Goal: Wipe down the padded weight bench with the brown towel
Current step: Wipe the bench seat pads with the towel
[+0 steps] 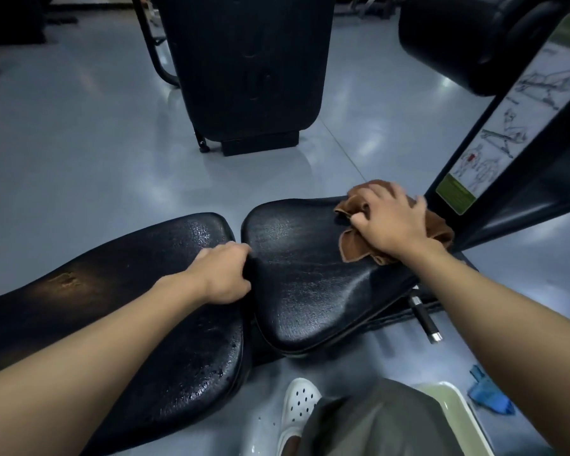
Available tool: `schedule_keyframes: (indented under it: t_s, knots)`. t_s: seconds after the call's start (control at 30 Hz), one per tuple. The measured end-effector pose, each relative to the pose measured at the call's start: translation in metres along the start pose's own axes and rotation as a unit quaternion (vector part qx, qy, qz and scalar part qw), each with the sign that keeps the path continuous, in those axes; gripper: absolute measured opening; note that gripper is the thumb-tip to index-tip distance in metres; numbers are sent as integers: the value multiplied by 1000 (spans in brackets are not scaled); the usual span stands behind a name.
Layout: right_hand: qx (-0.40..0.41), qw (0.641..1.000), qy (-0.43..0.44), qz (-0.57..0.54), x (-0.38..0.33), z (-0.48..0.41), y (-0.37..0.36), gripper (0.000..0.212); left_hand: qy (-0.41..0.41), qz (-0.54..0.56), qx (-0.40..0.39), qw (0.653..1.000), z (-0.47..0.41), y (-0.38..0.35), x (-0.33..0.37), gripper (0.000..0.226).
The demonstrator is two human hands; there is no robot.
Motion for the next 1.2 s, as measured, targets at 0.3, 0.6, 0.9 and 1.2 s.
schedule_keyframes:
  t_s: [0.3, 0.6, 0.9, 1.2]
  knots:
    - [138, 988, -57, -33, -22, 106, -14, 55, 65, 137, 6, 989, 12, -5, 17, 62]
    - [84, 981, 175, -14, -110, 149, -34, 52, 84, 152, 16, 985, 9, -6, 16, 58]
    - [38, 999, 23, -1, -32, 32, -5, 52, 66, 165, 7, 984, 5, -10, 7, 59]
    - [-35, 999, 6, 11, -92, -35, -19, 41, 6, 232, 11, 973, 6, -9, -4, 58]
Point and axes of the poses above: each hand's wrist, its own z-axis away from the middle knuckle, its own y-axis out of the back of the hand, x = y × z, the point moved 5 cm from there along -z, towards the middle knuckle, and after that the axes turned 1 degree about y, right-handed, at the moved point
